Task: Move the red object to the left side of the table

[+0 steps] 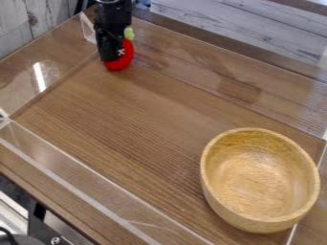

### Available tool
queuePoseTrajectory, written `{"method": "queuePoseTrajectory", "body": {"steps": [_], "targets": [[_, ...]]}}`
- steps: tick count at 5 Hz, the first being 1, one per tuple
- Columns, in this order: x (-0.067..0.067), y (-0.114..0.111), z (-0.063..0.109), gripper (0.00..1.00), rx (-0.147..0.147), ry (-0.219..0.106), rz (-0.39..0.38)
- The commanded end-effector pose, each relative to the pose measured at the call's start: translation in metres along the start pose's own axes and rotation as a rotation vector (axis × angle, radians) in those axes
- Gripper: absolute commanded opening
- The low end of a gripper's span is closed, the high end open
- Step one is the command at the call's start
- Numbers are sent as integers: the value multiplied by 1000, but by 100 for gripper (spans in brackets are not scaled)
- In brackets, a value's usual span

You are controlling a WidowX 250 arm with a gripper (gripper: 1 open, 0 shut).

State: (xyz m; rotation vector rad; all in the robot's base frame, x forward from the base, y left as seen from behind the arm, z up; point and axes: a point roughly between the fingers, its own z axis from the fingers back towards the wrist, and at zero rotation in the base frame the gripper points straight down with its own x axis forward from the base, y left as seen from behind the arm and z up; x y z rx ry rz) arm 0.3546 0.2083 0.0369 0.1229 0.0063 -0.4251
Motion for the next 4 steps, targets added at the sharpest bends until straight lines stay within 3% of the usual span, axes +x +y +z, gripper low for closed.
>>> {"method": "queuePoseTrajectory", "body": {"steps": [1, 2, 4], "targets": [[-3, 7, 11, 0, 11, -35, 76], [-4, 7, 10, 0, -11, -49, 146], [-20, 3, 31, 0, -49, -71, 252]]}}
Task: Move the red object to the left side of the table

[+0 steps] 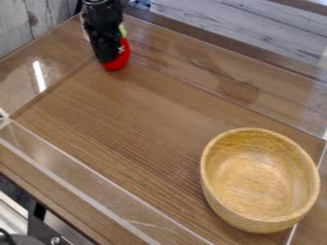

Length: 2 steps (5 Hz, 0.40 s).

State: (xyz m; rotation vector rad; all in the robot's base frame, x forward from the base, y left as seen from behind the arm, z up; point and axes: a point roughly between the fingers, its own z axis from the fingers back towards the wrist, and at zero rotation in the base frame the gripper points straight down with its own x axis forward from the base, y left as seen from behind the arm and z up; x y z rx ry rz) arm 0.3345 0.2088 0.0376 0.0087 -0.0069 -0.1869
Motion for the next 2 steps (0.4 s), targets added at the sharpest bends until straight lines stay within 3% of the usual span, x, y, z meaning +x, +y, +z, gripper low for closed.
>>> {"method": "queuePoseTrajectory", "body": {"steps": [1, 2], "targets": [[0, 8, 47, 0, 32, -61, 87], [-1, 12, 59, 0, 4, -65, 153]]}}
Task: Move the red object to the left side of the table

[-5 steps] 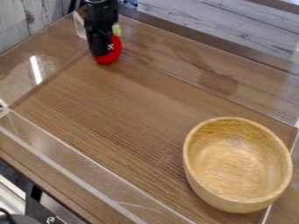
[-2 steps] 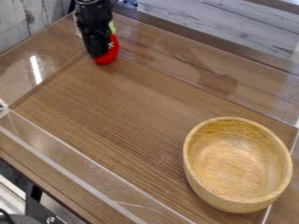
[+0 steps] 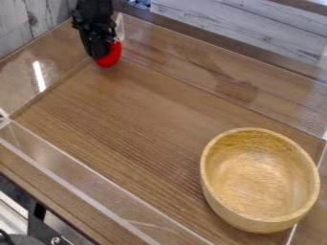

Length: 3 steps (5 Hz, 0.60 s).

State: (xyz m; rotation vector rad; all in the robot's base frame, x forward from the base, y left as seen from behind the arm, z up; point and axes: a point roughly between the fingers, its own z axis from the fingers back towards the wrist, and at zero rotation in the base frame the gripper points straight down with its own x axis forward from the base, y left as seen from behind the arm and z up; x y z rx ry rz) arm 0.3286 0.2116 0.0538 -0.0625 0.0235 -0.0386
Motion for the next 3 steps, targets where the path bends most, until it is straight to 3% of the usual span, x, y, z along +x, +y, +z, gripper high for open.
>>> {"method": "queuePoseTrajectory", "body": {"steps": [1, 3], "targets": [[4, 4, 50, 0, 27, -99, 70], [-6, 3, 9, 0, -45, -80, 38]]}}
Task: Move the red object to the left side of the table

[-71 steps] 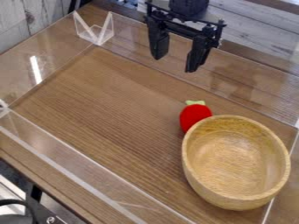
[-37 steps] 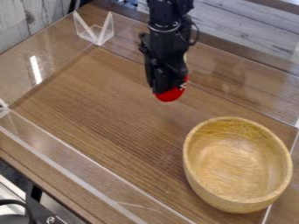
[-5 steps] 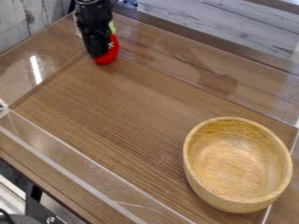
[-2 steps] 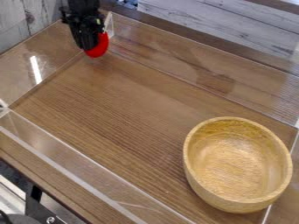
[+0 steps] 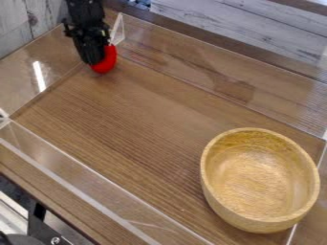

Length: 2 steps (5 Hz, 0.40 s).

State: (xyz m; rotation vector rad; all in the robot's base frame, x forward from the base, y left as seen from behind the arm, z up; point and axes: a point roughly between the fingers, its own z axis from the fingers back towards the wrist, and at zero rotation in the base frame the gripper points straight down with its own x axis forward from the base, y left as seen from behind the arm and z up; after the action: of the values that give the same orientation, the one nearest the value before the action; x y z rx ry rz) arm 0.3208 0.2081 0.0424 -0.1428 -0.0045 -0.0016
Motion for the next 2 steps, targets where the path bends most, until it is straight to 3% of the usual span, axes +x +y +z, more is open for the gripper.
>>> {"method": "queuePoseTrajectory", "body": {"steps": [1, 2], "targets": [[-1, 5, 24, 0, 11, -52, 33], [-5, 3, 28, 0, -13, -55, 65]]}}
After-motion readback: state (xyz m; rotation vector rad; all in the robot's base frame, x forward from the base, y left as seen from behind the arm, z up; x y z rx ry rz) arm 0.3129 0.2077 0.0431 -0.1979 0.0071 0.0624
